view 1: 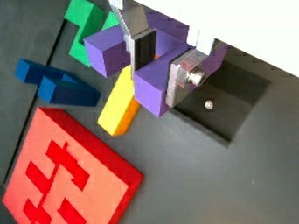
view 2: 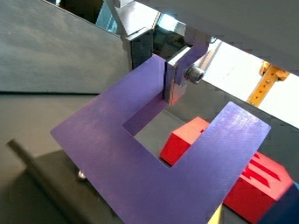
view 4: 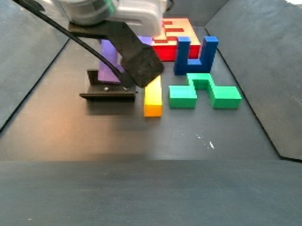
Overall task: Pick up the purple object. Move up. Place the purple object on the fixture. Regrasp the purple object. Move to above the board. Insert the purple object.
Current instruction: Place the purple object on the fixture.
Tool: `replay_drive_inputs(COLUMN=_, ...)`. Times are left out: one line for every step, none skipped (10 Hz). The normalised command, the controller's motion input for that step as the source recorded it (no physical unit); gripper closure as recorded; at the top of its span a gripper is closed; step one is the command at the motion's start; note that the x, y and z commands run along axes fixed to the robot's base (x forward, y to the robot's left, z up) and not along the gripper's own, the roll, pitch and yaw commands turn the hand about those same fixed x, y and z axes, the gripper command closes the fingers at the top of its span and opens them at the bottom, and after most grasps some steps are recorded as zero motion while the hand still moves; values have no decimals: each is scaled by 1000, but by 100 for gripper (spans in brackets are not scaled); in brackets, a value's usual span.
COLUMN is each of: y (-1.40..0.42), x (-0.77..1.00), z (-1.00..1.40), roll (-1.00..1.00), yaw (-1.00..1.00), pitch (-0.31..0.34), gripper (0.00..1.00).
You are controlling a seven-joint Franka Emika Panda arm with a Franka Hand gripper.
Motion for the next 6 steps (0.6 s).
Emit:
replay_drive_inputs(y=-291, x=960, z=0, roll=123, yaw=-34, pitch=97, gripper=100)
replay_drive_inputs(y=-240, x=977, z=0, roll=0, yaw=0, pitch=169, gripper=100)
replay_drive_inputs(y=-169, x=966, z=-46, roll=0, yaw=0, pitch=151, gripper=100)
replay_drive_inputs(y=-3, x=931, z=-166, roll=0, yaw=0, pitch=69, gripper=100)
replay_drive_inputs(y=37, x=809, z=-443, roll=-94, yaw=-23, pitch=-6, gripper=100)
replay_drive_inputs(y=0, x=771, z=-411, roll=-17, yaw=-83, pitch=-103, gripper=100)
